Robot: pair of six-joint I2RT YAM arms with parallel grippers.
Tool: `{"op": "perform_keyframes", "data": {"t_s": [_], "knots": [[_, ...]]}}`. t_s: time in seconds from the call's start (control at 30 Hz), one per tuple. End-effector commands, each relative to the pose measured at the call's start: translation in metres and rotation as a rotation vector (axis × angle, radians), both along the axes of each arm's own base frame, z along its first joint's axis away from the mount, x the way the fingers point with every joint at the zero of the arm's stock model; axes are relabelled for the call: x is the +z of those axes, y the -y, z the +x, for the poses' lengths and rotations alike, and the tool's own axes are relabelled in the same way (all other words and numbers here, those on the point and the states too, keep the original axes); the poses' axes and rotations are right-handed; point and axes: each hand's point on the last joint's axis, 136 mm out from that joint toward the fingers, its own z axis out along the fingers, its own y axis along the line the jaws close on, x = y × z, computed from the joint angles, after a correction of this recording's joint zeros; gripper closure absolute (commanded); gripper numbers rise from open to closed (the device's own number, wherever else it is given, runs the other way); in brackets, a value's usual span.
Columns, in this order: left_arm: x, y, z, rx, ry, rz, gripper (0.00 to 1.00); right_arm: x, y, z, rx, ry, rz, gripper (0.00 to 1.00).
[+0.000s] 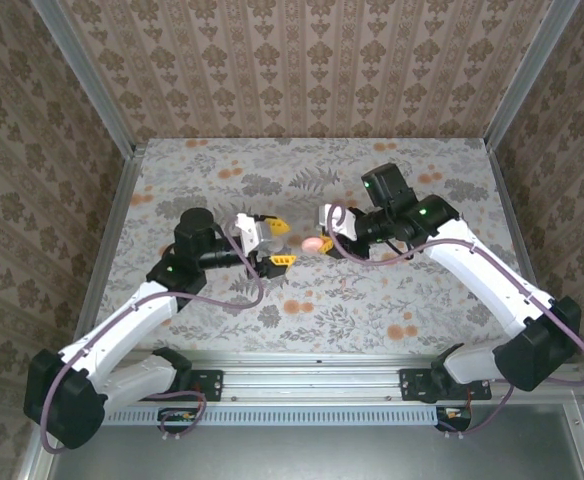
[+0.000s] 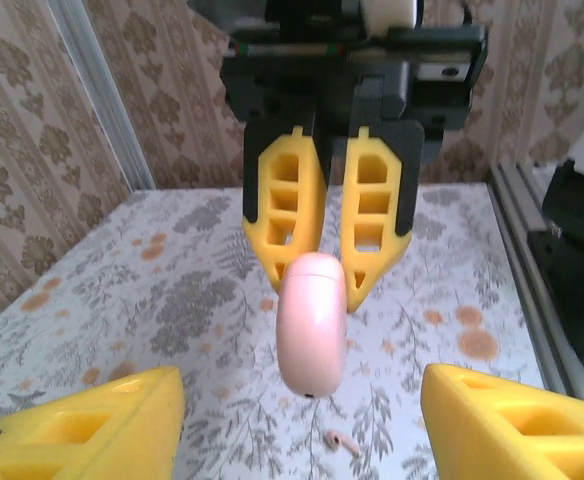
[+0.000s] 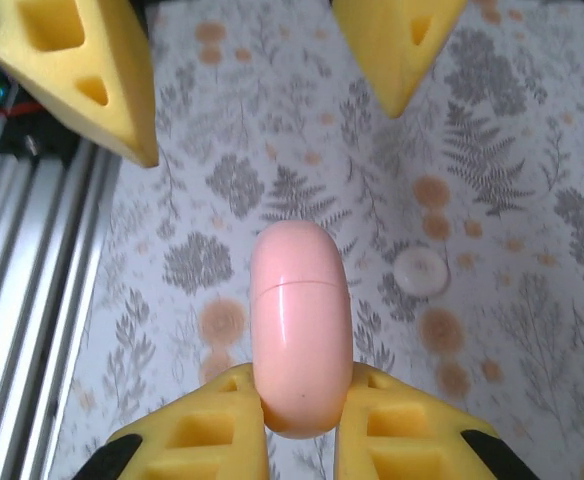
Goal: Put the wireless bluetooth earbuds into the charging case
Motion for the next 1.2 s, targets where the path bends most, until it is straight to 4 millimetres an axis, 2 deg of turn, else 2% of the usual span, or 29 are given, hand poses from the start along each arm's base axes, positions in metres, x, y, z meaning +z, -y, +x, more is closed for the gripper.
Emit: {"op": "perform_keyframes", "data": {"t_s": [0.0, 0.23, 0.43, 0.73, 1.0, 1.17], "knots": [[-0.022, -0.001, -0.008, -0.040, 0.038, 0.120, 0.39, -0.015, 0.024, -0.007, -0.002, 0.086, -0.228, 0.86], [-0.038, 0.011, -0.016, -0.098, 0.037, 0.173, 0.45, -0.012, 0.008, -0.019, 0.057, 0.126, -0.241, 0.85], [-0.037, 0.018, -0.017, -0.108, 0.034, 0.155, 0.45, -0.006, -0.010, -0.024, 0.099, 0.135, -0.155, 0.85], [-0.027, 0.027, -0.020, -0.121, 0.012, 0.094, 0.50, -0.009, -0.025, -0.027, 0.137, 0.120, -0.068, 0.85], [-0.026, 0.031, -0.023, -0.142, 0.002, 0.087, 0.71, -0.009, -0.028, -0.027, 0.127, 0.116, -0.036, 0.84], [-0.025, 0.027, -0.023, -0.122, 0.012, 0.087, 0.80, -0.009, -0.024, -0.026, 0.108, 0.117, -0.011, 0.84]]}}
